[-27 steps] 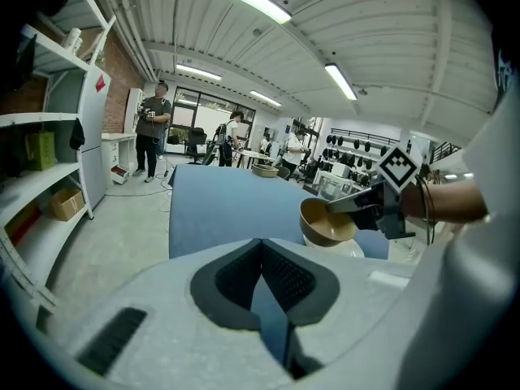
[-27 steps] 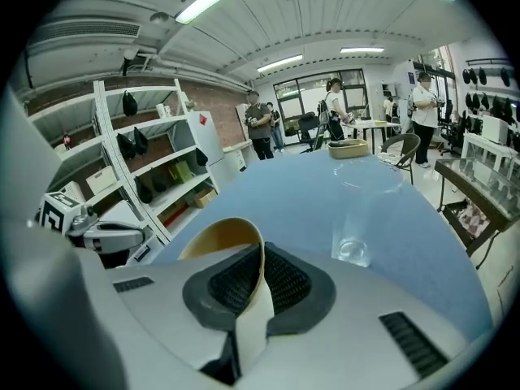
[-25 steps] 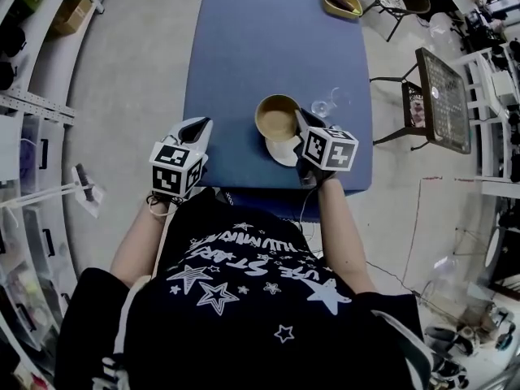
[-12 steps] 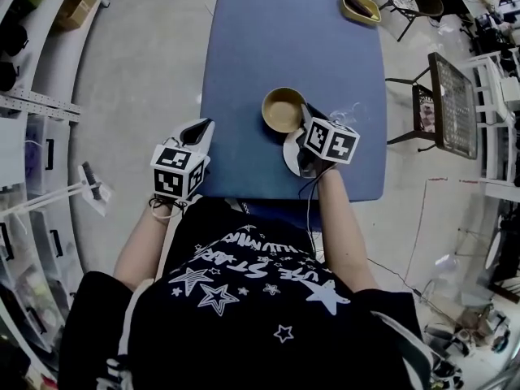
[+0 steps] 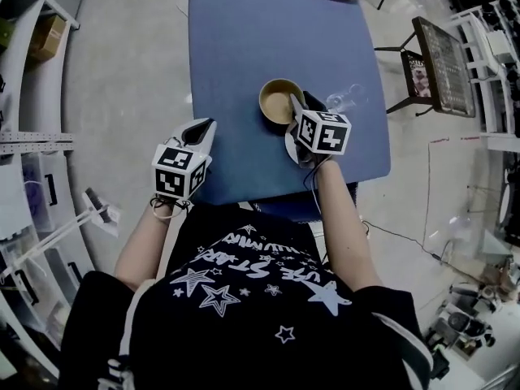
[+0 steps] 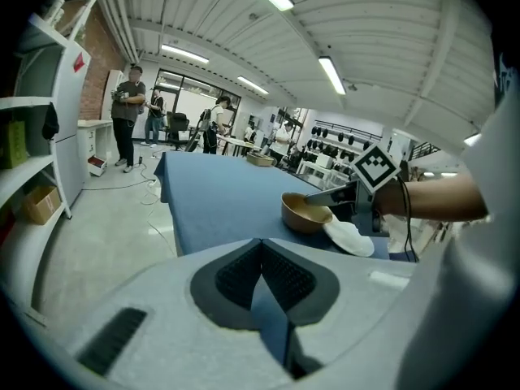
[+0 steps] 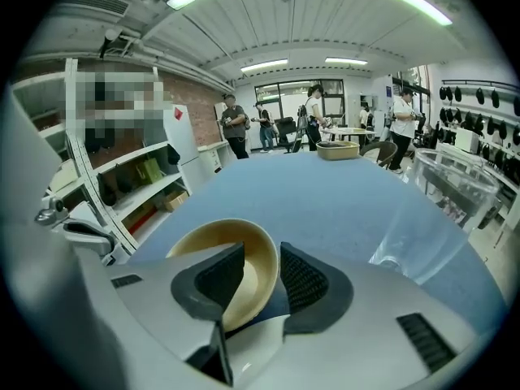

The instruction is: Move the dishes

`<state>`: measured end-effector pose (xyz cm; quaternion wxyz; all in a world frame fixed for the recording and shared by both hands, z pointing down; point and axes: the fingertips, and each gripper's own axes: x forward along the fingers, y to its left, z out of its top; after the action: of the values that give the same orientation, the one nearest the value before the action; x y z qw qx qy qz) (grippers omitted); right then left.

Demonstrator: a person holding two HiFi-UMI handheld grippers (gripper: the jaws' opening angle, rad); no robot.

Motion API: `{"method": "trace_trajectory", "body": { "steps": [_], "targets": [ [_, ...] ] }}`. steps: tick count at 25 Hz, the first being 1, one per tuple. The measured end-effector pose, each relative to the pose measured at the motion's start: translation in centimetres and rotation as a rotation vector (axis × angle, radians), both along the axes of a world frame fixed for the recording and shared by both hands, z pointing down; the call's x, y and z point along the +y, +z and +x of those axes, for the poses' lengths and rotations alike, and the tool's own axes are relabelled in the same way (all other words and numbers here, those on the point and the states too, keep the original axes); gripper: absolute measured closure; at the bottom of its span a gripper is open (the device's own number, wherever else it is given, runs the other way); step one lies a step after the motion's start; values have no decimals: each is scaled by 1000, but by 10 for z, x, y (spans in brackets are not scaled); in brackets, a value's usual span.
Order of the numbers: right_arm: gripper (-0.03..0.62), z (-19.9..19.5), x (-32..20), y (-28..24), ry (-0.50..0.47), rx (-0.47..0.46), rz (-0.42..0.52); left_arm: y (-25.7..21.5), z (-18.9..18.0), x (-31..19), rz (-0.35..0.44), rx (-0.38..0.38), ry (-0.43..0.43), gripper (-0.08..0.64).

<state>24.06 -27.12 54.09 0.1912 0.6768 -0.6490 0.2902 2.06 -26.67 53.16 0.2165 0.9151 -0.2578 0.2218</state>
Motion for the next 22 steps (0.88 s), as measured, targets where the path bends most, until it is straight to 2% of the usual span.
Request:
{"method": "trace_trajectory", "body": {
  "steps": [3, 11, 17, 22],
  "targets": [
    [422, 0, 8, -10, 18, 29, 26, 2, 10, -5, 8, 6, 50, 541],
    [423, 24, 58, -52, 77, 86, 107, -18, 59, -9, 55, 39, 161, 541],
    [438, 45, 106, -57, 170, 66, 139, -28, 82, 14, 91, 46, 227, 541],
    [471, 44, 149, -56, 200, 44, 144, -36, 87, 48, 103, 29, 254, 541]
  ]
}}
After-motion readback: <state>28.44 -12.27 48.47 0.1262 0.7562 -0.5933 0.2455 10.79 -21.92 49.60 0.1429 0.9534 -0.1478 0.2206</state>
